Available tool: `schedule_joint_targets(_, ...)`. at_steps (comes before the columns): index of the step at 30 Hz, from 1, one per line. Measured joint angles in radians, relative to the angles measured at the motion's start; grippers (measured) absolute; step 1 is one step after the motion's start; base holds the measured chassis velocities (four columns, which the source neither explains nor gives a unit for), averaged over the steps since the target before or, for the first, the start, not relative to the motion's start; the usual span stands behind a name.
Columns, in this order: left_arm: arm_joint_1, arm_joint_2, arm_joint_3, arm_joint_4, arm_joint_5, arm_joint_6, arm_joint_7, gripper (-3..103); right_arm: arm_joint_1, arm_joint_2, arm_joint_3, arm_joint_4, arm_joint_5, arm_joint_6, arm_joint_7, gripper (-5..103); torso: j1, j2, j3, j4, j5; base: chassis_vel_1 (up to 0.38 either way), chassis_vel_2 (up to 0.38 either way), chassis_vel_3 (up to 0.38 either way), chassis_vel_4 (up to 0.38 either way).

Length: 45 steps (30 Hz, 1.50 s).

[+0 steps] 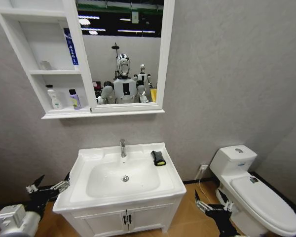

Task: Move facial cleanser and shampoo from washbasin to cabinet, then wipe washbasin with towel.

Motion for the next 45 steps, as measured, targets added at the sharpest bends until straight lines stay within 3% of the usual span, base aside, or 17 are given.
schedule_joint_targets(26,0.0,0.0,0.0,0.0,0.0,0.0,0.0,100,-0.002,0.007,-0.009,0.005,-0.012,-0.003,0.003,100,0.001,0.0,0.0,-0.0001,0.0003,0.009,-0.01,-0.009,0.01)
schedule_joint_targets(45,0.0,0.0,0.0,0.0,0.0,0.0,0.0,100,-0.001,0.007,-0.01,0.003,-0.011,-0.004,0.003,100,0.0,0.0,0.0,0.0002,-0.0005,0.233,-0.23,-0.225,0.224)
